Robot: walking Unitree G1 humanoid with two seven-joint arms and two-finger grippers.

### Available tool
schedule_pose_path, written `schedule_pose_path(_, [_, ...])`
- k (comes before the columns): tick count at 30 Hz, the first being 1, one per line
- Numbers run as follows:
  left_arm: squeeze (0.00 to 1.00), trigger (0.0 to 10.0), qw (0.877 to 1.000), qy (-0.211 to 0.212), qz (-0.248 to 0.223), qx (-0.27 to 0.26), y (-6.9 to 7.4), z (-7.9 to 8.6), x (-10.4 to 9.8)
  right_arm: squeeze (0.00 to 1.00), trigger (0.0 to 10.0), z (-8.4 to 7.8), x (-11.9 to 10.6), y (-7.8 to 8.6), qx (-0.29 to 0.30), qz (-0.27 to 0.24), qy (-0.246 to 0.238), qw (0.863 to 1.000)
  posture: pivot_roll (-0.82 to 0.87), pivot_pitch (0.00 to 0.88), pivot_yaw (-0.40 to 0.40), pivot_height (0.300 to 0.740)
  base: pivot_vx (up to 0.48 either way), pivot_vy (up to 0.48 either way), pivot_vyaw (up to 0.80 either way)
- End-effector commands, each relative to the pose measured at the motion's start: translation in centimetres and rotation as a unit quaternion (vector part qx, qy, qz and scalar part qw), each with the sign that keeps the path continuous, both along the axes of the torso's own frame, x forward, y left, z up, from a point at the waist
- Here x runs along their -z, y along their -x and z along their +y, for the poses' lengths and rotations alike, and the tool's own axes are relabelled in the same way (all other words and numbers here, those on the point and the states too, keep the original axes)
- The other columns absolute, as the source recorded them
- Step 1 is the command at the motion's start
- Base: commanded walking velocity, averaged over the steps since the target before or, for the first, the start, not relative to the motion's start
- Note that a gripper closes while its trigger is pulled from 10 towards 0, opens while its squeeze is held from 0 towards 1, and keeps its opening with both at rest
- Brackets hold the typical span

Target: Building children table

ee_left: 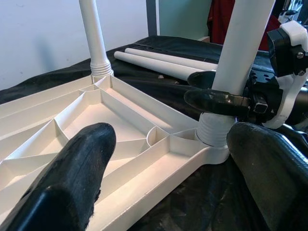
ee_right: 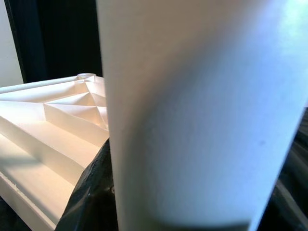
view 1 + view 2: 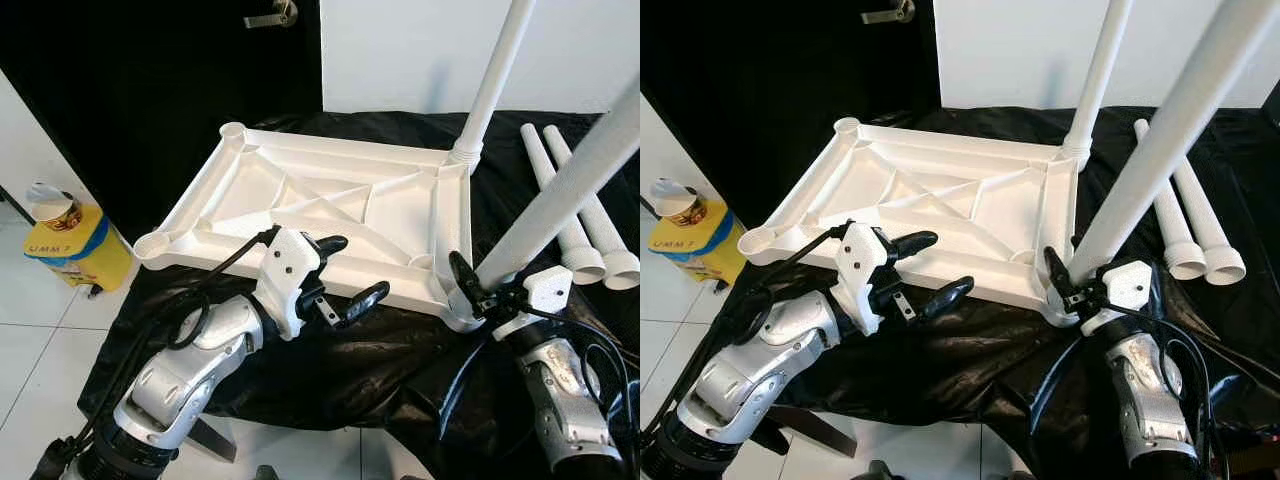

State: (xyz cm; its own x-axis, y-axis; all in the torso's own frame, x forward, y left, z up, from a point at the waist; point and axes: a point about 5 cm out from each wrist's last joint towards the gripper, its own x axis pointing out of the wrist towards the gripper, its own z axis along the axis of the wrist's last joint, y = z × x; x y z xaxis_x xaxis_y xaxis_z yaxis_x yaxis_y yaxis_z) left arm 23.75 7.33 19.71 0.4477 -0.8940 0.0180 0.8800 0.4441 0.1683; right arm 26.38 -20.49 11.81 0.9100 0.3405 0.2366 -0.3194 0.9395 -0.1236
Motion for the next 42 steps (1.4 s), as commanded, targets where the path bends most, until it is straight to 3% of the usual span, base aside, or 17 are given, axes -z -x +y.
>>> schedule_pose_path(1, [0.00, 10.0, 0.999, -0.015, 0.005, 0.052, 0.2, 0.1, 0.1, 0.00, 10.0, 0.0, 3.1, 0.6, 0.012, 0.088, -0.006, 0.996, 0.02, 0.091, 0.049, 0.740, 0.000, 0.000, 0.00])
schedule_pose_path(4, [0.00, 10.0, 0.999, -0.015, 0.005, 0.050, 0.2, 0.1, 0.1, 0.00, 10.0, 0.2, 3.2, 0.6, 0.028, 0.093, -0.013, 0.995, 0.02, 0.092, 0.046, 0.740, 0.000, 0.000, 0.00])
schedule_pose_path(10, [0.00, 10.0, 0.999, -0.013, 0.006, 0.045, 0.3, 0.1, 0.1, 0.00, 10.0, 1.4, 3.3, 0.9, 0.153, 0.099, -0.062, 0.981, 0.02, 0.100, 0.037, 0.740, 0.000, 0.000, 0.00])
schedule_pose_path(17, [0.00, 10.0, 0.999, -0.013, 0.006, 0.044, 0.3, 0.2, 0.1, 0.00, 10.0, 2.0, 3.2, 1.0, 0.200, 0.094, -0.063, 0.973, 0.02, 0.101, 0.033, 0.740, 0.000, 0.000, 0.00])
schedule_pose_path(20, [0.00, 10.0, 0.999, -0.012, 0.006, 0.044, 0.2, 0.1, 0.1, 0.00, 10.0, 2.9, 2.5, 1.2, 0.266, 0.076, -0.061, 0.959, 0.02, 0.099, 0.030, 0.740, 0.000, 0.000, 0.00])
schedule_pose_path(28, [0.00, 10.0, 0.999, -0.011, 0.003, 0.042, 0.0, 0.1, 0.0, 0.00, 10.0, 3.3, 2.2, 1.3, 0.297, 0.076, -0.035, 0.951, 0.02, 0.094, 0.022, 0.740, 0.000, 0.000, 0.00])
schedule_pose_path(36, [0.00, 10.0, 0.999, -0.008, -0.001, 0.035, -0.2, 0.0, -0.1, 0.00, 10.0, 3.3, 0.8, 0.9, 0.300, 0.028, -0.028, 0.953, 0.03, 0.086, 0.003, 0.740, 0.000, 0.000, 0.00])
schedule_pose_path(42, [0.00, 10.0, 1.000, -0.007, -0.004, 0.028, -0.2, 0.1, -0.1, 0.00, 10.0, 3.5, -1.6, 0.7, 0.299, -0.018, -0.041, 0.953, 0.03, 0.080, -0.003, 0.740, 0.000, 0.000, 0.00])
